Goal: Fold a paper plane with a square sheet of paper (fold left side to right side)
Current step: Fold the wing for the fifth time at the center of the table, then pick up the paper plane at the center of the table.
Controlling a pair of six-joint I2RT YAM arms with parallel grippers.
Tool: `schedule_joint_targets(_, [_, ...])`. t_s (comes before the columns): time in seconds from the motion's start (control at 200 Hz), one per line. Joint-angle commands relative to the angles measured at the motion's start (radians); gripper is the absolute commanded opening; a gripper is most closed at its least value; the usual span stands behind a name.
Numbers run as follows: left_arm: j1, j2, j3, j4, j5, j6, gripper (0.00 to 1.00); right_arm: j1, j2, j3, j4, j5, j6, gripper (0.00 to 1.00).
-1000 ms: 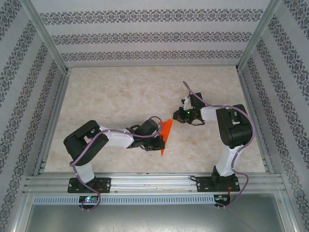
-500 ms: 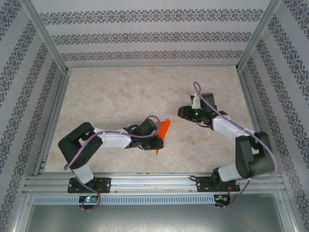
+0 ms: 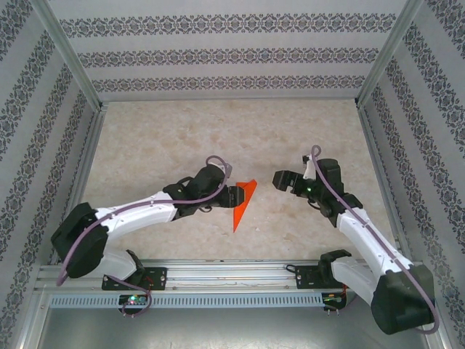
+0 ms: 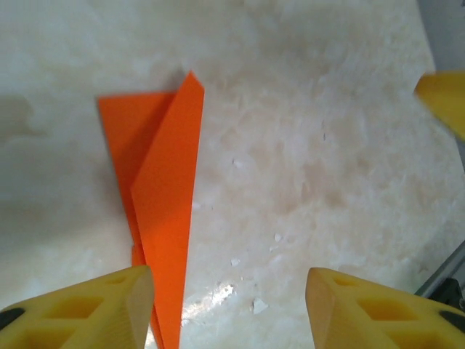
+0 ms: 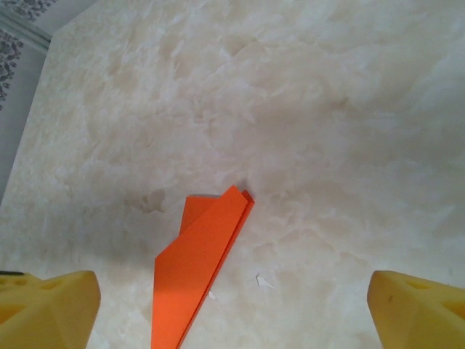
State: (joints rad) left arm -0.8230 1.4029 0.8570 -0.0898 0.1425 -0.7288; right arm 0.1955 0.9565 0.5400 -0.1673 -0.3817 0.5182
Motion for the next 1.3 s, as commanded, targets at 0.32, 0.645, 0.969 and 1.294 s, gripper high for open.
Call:
schedule_joint_targets(0.32, [0.033,-0.166,-0.105,0.028,-0.094,0.073,0.71,0.008,-0.158,-0.068,-0.195,0.033,0.027,0.98])
schedule_joint_targets(0.645, [0.056,-0.189,-0.16,0.066,-0.118,0.049,0.74,0.223,-0.084,0.021,-0.344,0.23,0.045,0.98])
schedule_joint_targets(0.969, [0.08,-0.27,-0.238,0.06,-0.198,0.026,0.77,0.493,0.206,0.182,-0.406,0.416,0.131,0.95])
schedule_joint_targets(1.294, [0.115,-0.412,-0.314,0.009,-0.276,0.016,0.81,0.651,0.547,0.392,-0.363,0.46,0.186,0.96])
